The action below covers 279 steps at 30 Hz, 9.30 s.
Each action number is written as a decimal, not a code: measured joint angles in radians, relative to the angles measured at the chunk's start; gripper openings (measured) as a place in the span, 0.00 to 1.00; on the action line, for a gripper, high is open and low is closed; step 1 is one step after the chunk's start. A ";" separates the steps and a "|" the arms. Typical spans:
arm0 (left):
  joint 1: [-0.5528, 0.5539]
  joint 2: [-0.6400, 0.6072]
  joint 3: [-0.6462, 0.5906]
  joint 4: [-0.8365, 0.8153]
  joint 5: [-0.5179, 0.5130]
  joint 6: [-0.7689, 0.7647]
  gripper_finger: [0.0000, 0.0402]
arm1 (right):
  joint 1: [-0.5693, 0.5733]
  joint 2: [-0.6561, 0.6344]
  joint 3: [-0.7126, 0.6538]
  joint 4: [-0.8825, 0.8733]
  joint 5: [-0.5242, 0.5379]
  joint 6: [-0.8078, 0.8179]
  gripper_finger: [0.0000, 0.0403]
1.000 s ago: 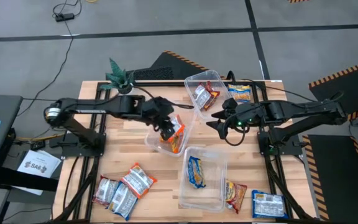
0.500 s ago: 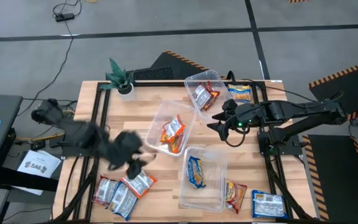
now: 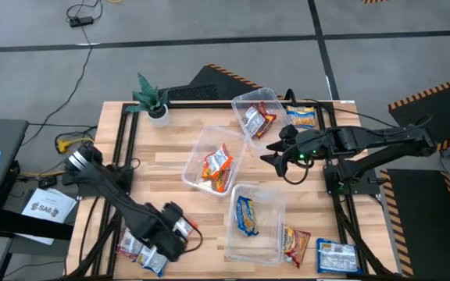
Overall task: Sort Maruchan noodles
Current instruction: Put the orange noodle pack into the middle transparent bin, then put the red noodle pack into the top transparent bin
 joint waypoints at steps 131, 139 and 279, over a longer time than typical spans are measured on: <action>0.195 -0.087 -0.421 0.417 -0.051 0.239 0.04 | 0.001 -0.049 0.000 -0.126 0.001 0.070 0.72; 0.187 -0.351 -0.418 0.356 0.055 0.265 0.04 | 0.001 -0.050 0.000 -0.127 0.002 0.071 0.72; 0.688 -0.763 -0.539 1.304 -0.139 1.050 0.71 | 0.287 -0.219 0.005 -0.201 0.464 0.128 0.02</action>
